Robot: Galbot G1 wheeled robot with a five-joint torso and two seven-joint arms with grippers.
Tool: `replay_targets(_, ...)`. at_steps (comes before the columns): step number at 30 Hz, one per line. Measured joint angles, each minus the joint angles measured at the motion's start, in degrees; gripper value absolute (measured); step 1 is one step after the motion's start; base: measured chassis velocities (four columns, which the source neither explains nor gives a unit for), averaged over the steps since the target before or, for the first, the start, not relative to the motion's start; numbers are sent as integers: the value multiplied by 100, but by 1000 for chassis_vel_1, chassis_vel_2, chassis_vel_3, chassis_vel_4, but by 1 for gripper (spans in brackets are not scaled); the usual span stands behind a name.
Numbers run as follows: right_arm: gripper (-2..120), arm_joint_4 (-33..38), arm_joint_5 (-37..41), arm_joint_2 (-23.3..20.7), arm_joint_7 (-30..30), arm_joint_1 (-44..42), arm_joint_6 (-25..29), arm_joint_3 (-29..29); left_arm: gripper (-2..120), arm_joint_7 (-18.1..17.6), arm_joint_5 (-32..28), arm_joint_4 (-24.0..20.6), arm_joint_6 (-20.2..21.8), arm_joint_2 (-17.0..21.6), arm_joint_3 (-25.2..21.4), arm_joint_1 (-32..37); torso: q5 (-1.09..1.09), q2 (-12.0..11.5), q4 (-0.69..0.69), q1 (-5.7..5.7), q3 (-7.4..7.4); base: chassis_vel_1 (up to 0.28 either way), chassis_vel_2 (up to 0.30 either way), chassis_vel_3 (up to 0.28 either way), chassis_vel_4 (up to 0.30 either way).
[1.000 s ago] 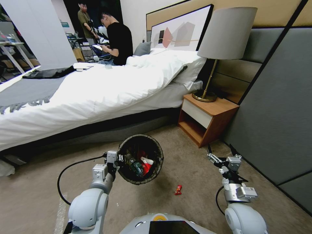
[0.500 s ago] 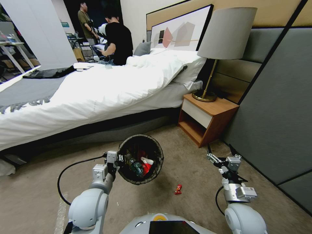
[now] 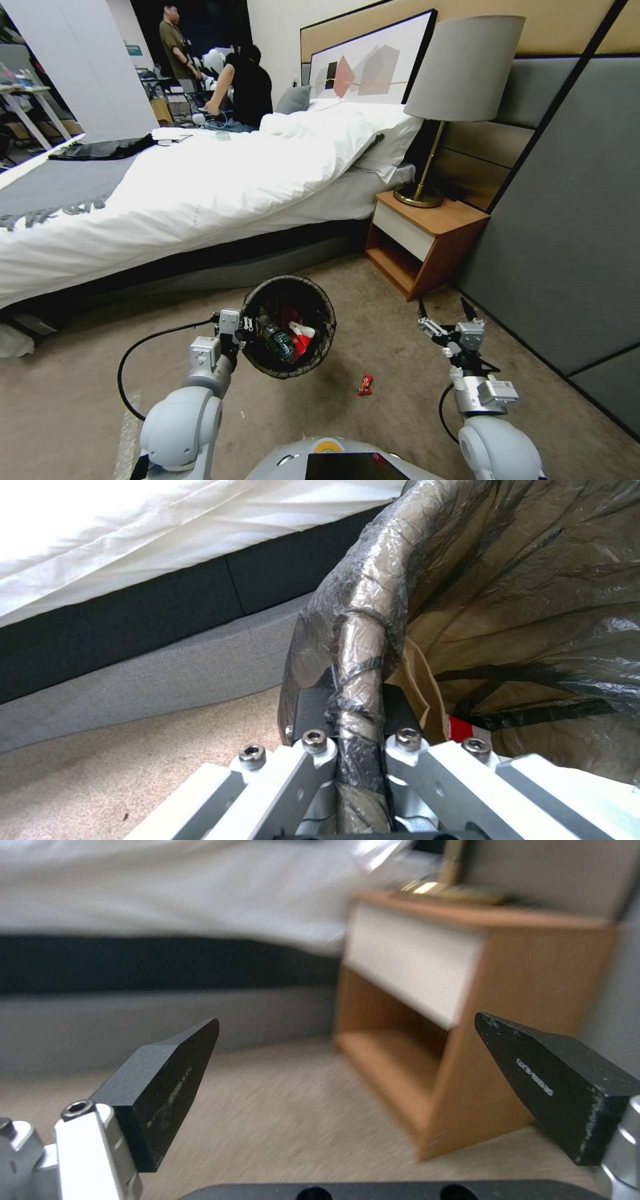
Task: Pick up the trash bin, then pick up the garbage from the floor and place it into the trash bin.
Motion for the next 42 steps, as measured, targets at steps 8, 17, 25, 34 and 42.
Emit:
replay_targets(8,100,-646,345,-970,-305,168,-118,-478,1,-9,25,-69,5,-26,7,54,1,0,1,0,0,0,0,0,0)
replay_targets(17,100,-1087,828,-1614,-589,418,-522,-1181,1,-13,123,-136,2,-73,28,140,-1,0,0,0,0,0,0,0,0)
replay_targets(25,100,-1639,790,-1759,-1166,876,-920,-1627,1,-14,133,-171,-1,-61,31,159,-1,0,0,0,0,0,0,0,0)
replay_targets(34,100,-2247,174,-1619,-1477,1272,-840,-1851,1,-14,161,-173,-18,-80,57,186,-1,0,0,0,0,0,0,0,0)
replay_targets(42,100,-2761,-258,-1447,-1529,1441,-701,-2057,1,-8,247,-179,-36,-112,115,222,-1,0,0,-1,0,0,0,0,0)
